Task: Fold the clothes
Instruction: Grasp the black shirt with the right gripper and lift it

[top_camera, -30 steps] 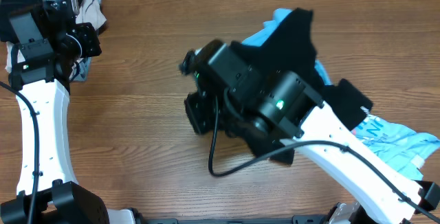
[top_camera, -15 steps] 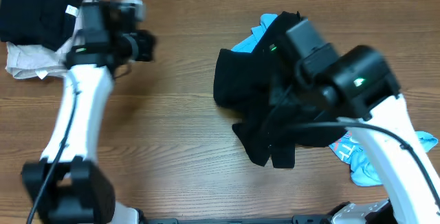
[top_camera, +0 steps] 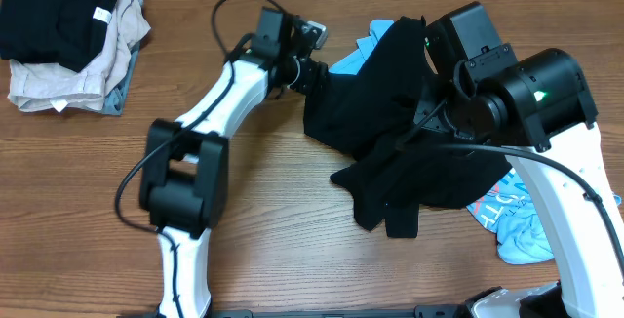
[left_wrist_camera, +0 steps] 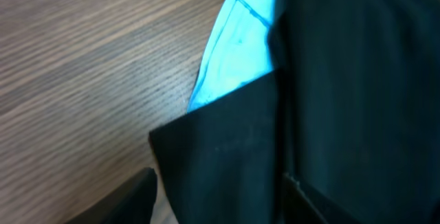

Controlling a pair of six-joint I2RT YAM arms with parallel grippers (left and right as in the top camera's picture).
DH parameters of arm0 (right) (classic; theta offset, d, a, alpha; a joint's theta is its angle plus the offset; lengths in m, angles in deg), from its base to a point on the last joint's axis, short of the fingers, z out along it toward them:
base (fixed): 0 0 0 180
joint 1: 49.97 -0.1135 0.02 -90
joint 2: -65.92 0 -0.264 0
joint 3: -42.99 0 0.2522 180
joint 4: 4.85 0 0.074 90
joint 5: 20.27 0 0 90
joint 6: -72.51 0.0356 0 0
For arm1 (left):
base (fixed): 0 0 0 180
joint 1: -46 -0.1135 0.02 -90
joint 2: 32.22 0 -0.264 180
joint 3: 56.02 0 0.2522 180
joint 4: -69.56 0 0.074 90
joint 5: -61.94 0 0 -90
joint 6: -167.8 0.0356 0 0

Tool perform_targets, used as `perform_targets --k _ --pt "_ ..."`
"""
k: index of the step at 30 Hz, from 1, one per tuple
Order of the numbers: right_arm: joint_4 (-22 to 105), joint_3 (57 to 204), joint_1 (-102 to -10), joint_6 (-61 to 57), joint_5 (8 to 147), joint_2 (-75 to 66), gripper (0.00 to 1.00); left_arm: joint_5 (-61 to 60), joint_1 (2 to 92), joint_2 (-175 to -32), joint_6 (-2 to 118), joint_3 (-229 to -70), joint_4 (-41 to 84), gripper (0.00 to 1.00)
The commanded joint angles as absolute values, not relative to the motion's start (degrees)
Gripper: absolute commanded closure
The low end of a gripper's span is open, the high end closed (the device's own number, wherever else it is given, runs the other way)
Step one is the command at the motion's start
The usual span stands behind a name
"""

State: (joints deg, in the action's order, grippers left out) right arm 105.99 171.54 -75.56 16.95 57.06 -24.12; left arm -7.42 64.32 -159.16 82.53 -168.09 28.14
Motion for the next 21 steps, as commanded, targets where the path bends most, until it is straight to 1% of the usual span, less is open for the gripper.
perform_targets --k 1,6,13,21 --pt "105.6 173.0 -75.3 16.6 55.2 -23.2 0.96 -10.7 64.1 -164.1 84.5 -177.1 24.2 0.44" --pt "105.4 172.5 -75.3 16.6 55.1 -23.2 0.96 -11.2 63.5 -166.0 84.5 -178.3 23.8 0.52" --pt "104.4 172.5 -75.3 16.6 55.2 -23.5 0.95 -11.1 63.9 -168.3 84.5 -178.2 23.4 0.55" --pt "104.3 172.5 -75.3 16.6 55.1 -23.5 0.95 -11.1 64.1 -169.8 84.4 -178.2 22.7 0.67"
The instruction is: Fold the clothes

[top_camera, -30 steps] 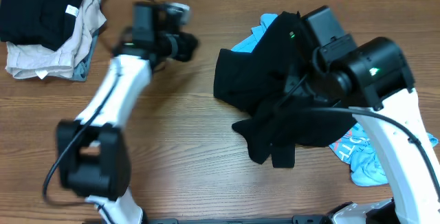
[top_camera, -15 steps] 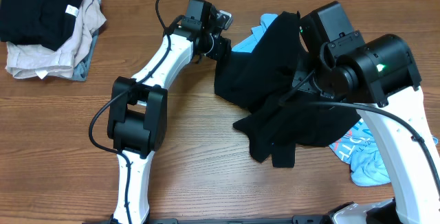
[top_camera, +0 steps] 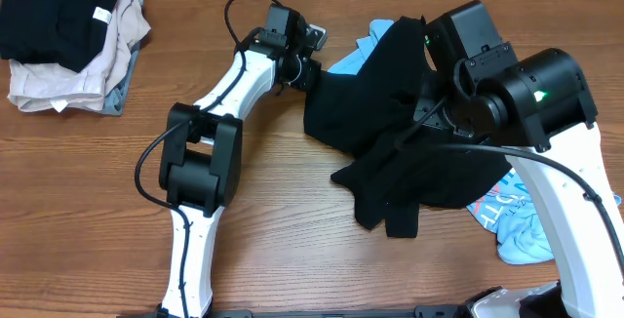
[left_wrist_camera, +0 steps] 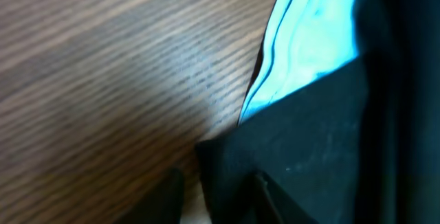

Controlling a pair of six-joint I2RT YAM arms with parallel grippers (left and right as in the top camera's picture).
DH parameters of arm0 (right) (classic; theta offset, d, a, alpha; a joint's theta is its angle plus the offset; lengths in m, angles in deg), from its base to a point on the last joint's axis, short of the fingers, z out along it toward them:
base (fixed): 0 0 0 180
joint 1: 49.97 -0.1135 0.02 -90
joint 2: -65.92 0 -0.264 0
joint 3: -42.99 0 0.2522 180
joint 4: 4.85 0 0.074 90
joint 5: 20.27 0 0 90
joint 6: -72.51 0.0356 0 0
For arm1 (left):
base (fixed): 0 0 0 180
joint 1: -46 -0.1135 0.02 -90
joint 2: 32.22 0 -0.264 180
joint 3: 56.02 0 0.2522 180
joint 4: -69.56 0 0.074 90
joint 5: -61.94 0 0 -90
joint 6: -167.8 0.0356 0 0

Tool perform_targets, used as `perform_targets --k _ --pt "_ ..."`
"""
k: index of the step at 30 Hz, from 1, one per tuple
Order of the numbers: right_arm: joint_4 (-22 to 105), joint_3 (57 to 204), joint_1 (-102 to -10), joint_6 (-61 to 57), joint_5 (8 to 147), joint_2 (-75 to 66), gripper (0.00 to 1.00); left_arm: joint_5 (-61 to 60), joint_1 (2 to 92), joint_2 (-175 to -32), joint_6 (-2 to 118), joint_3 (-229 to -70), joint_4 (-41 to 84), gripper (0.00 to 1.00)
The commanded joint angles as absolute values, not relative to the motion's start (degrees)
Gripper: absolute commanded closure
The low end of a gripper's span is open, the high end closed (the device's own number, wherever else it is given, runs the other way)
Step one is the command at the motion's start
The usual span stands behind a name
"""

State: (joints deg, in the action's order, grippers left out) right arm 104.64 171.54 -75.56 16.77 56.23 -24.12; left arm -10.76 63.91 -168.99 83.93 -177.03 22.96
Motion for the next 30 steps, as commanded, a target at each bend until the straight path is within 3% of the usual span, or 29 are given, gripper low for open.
perform_targets --k 1,9,12,14,20,30 --pt "104.2 172.5 -75.3 16.6 55.1 -23.5 0.95 -11.1 64.1 -169.9 84.4 -178.2 22.6 0.67" --pt "103.6 172.5 -75.3 16.6 55.1 -23.5 0.95 -11.0 65.6 -170.7 84.5 -177.9 22.6 0.68" --pt "103.6 172.5 -75.3 16.6 55.1 -23.5 0.95 -11.3 66.5 -170.7 84.5 -177.8 22.5 0.8" --pt "103.6 172.5 -75.3 16.6 55.1 -23.5 0.95 -12.3 66.8 -170.7 84.5 -177.8 22.6 0.96" --pt "104.0 172.5 -75.3 16.6 54.1 -23.5 0.95 -17.2 65.5 -170.0 80.3 -178.7 21.3 0.96" --pt "103.0 172.5 -72.2 16.6 50.0 -23.4 0.95 -19.9 54.5 -161.4 76.0 -204.9 -2.9 0.96"
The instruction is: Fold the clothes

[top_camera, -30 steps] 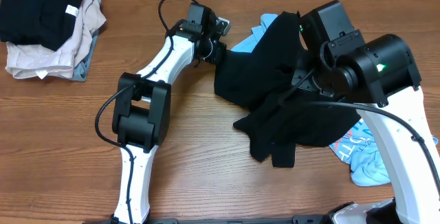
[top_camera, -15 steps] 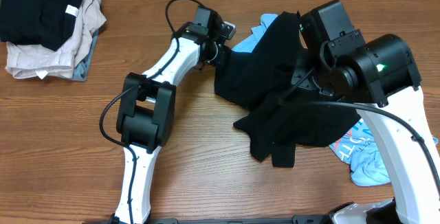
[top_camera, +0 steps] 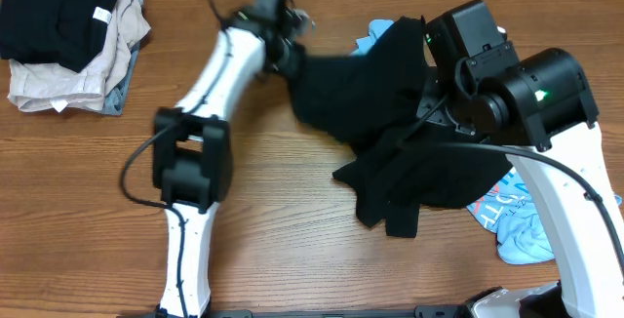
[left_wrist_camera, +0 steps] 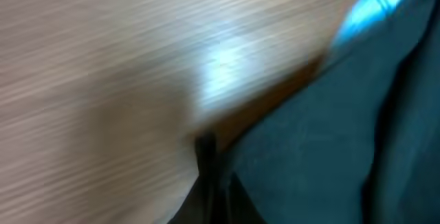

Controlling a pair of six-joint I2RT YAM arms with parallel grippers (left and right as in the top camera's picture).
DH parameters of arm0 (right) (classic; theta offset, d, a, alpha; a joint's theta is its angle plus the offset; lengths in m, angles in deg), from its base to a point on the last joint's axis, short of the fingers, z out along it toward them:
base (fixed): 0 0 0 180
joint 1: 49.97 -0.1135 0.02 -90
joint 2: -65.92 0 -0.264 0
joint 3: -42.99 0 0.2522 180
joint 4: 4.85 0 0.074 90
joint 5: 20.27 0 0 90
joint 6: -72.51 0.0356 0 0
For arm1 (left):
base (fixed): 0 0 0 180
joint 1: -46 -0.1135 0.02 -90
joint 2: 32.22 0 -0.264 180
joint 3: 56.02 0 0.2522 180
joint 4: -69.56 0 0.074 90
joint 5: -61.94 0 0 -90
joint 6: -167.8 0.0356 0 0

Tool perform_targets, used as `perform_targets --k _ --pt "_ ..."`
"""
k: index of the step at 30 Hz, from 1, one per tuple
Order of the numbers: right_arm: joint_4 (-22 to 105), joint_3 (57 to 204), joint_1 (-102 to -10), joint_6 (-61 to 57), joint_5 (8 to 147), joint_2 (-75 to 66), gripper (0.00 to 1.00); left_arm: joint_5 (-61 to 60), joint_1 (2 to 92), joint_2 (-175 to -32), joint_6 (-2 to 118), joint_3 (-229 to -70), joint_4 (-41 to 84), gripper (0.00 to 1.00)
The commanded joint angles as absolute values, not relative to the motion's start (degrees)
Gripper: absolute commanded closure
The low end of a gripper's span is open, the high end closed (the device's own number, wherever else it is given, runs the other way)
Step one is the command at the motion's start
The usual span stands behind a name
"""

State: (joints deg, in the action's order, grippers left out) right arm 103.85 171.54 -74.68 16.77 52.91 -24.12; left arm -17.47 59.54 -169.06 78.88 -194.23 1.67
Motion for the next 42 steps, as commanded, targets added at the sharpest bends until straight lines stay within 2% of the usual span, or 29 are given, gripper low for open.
perform_targets --k 1,6,11,20,24,32,42 --pt "102.9 172.5 -71.2 16.6 50.0 -23.4 0.95 -19.9 53.3 -160.4 75.8 -207.4 -4.9 0.96" --pt "101.5 172.8 -65.4 15.1 50.3 -23.4 0.96 -19.5 47.1 -154.1 75.4 -218.3 -12.9 0.96" --pt "99.9 175.2 -59.8 10.8 54.7 -22.5 0.96 -19.7 42.7 -145.7 75.2 -220.8 -15.0 0.96" --pt "102.3 194.9 -51.5 1.7 65.5 -18.3 0.96 -21.5 39.1 -133.5 74.6 -220.8 -16.1 0.96" --pt "106.0 200.3 -50.9 1.5 67.2 -16.4 0.96 -27.0 39.1 -130.3 74.5 -220.8 -17.5 0.96" --pt "106.0 199.2 -50.9 0.0 74.0 -12.5 0.96 -39.8 39.0 -128.6 73.4 -220.8 -27.0 0.96" --pt "106.0 199.2 -50.9 0.0 73.9 -3.1 0.96 -40.5 37.3 -122.1 71.9 -220.8 -30.2 0.96"
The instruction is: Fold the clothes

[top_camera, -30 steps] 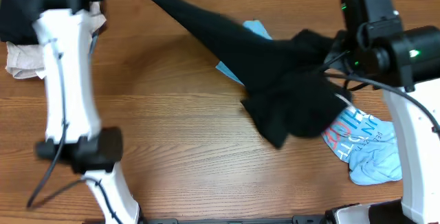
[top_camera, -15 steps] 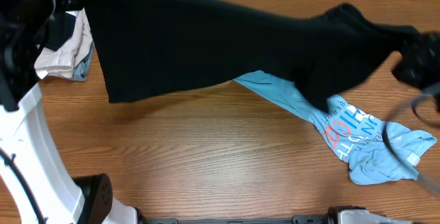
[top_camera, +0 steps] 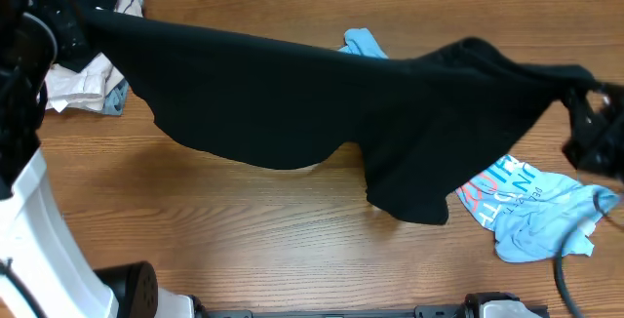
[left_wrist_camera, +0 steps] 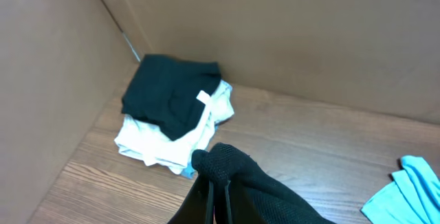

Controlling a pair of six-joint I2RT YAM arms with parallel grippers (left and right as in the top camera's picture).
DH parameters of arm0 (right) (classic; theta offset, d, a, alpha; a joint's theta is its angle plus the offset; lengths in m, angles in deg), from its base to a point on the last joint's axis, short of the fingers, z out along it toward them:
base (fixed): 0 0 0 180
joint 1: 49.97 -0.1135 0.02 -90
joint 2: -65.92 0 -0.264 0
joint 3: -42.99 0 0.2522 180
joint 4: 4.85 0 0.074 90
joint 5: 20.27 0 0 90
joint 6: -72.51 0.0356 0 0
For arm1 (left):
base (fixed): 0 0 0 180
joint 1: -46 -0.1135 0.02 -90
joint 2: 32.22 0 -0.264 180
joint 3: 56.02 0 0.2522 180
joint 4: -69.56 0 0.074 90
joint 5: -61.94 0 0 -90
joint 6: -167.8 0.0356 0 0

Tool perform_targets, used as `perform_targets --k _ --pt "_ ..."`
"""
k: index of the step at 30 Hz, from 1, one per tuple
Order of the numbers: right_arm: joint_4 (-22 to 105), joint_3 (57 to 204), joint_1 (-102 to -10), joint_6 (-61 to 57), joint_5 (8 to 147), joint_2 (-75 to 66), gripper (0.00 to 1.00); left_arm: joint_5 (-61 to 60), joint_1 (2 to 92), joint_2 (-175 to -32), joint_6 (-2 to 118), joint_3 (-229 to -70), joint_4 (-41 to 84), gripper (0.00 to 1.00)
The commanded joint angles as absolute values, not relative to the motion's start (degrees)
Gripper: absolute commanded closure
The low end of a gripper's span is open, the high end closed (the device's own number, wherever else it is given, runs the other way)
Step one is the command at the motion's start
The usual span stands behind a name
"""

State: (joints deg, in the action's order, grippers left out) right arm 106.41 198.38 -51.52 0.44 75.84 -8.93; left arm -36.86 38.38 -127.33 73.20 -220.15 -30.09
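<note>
A large black garment [top_camera: 292, 94] hangs spread wide above the table, stretched between both arms. My left gripper [top_camera: 70, 23] is at the far left, raised, shut on the garment's left corner; in the left wrist view the gripper [left_wrist_camera: 218, 186] pinches a bunched fold of black garment [left_wrist_camera: 275, 196]. My right gripper [top_camera: 589, 113] is at the far right edge, where the garment's other end is gathered and held up. The lower hem sags toward the table in the middle.
A stack of folded clothes [top_camera: 83, 79], black on top of cream [left_wrist_camera: 175, 114], sits in the back left corner by cardboard walls [left_wrist_camera: 289, 31]. A light blue shirt [top_camera: 536, 211] lies crumpled at the front right. More blue cloth [top_camera: 366, 43] peeks out behind the black garment.
My left gripper, holding the black garment's corner, went from the table's back middle to the far left and higher. The right arm shifted to the far right. The garment is now stretched wide.
The black garment lay bunched under the right arm while my left gripper stood open at its left corner on the table. Then the fingers were around that corner. Then the corner was pulled up and left, and now the garment hangs spread between both grippers.
</note>
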Motion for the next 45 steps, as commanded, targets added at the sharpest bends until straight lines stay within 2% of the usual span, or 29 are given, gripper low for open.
perform_targets --k 1,12,22,26,33,41,45 --pt "106.0 199.2 -50.9 -0.2 73.9 -2.1 0.96 -40.7 37.3 -121.0 71.9 -220.8 -30.7 0.96" --pt "106.0 199.0 -50.9 -0.2 72.2 5.4 0.96 -45.4 37.3 -115.2 67.8 -220.7 -39.3 0.96" --pt "101.4 184.9 -50.9 0.1 67.5 0.6 0.96 -45.0 37.3 -128.3 66.8 -220.6 -40.7 0.96" --pt "96.3 178.5 -50.9 0.0 67.4 -5.3 0.96 -44.9 37.3 -136.1 66.8 -220.6 -40.0 0.96" --pt "86.4 174.4 -50.9 -1.5 68.8 -26.7 0.96 -41.8 37.4 -153.7 66.9 -220.6 -32.6 0.96" --pt "68.4 174.5 -50.9 -2.8 71.4 -48.6 0.96 -37.2 37.9 -170.6 66.9 -220.6 -13.1 0.96" --pt "62.9 174.5 -50.9 -2.7 76.2 -54.9 0.96 -37.0 37.9 -175.1 67.1 -220.6 -7.4 0.96"
